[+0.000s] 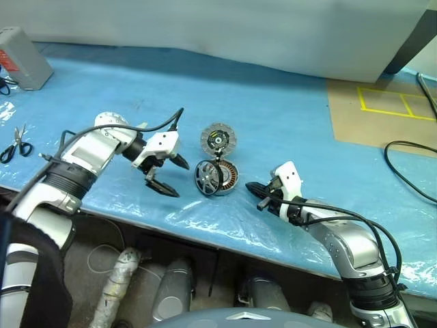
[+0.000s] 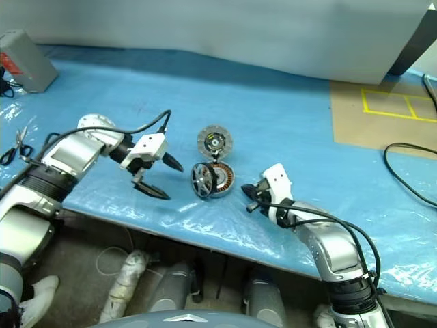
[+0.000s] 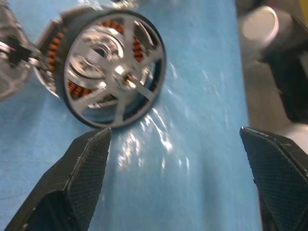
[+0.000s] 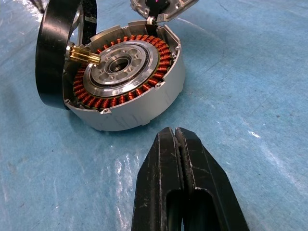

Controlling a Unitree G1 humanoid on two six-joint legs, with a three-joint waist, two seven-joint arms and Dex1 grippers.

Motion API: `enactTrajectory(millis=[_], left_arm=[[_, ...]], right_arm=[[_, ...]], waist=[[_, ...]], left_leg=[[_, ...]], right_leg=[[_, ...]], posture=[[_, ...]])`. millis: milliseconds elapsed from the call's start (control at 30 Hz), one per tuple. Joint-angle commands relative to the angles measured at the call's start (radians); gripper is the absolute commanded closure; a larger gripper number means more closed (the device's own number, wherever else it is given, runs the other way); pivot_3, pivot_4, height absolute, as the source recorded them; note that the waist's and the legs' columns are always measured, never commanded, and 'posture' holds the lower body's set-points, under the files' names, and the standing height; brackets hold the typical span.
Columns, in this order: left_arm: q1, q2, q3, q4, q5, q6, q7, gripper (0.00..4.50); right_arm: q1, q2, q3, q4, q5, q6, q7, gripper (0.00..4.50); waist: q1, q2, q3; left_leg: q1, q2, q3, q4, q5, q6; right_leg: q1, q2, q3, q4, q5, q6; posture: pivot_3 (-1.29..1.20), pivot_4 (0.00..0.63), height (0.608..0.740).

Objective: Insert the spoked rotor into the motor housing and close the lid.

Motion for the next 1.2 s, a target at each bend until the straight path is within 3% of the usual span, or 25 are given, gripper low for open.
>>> enactTrajectory(millis=[33,333,700,1200], left_arm=[[0.069,-0.028,0.09,-0.155,0.01,0.036,0.147,0.01],[0.223,0.011,0.153,-0.396,0.001,0.211,0.249,0.01],[0.252,-0.037,0.121,-0.325,0.102,0.144,0.305,0.01],[0.26,-0.096,0.134,-0.252,0.126,0.081,0.326,0.01]], right_arm=[[-0.006,-0.008,-0.007,-0.012,-0.001,-0.021,0.01,4.5],[-0.015,-0.019,-0.01,0.003,0.001,-0.019,0.023,4.5],[-0.028,-0.023,-0.008,0.012,-0.005,-0.017,0.025,4.5],[-0.018,-0.023,-0.016,0.004,-0.005,-0.016,0.013,4.5]], waist=[[-0.002,0.0,0.0],[-0.01,0.001,0.0],[-0.008,0.001,0.0],[-0.006,0.001,0.0]], left_leg=[[0.0,0.0,0.0,0.0,0.0,0.0],[0.001,0.001,0.0,0.0,0.0,0.0],[0.001,0.001,0.0,0.001,0.001,0.001],[0.001,0.001,0.0,0.001,0.001,0.002]], right_leg=[[0.0,0.0,0.0,0.0,0.0,0.0],[0.0,0.001,0.0,0.0,0.0,0.0],[0.001,0.001,0.0,0.001,0.0,0.0],[0.001,0.001,0.0,0.001,0.0,0.0]], posture=[[0.0,0.15,0.74],[0.0,0.15,0.74],[0.0,0.15,0.74],[0.0,0.15,0.74]])
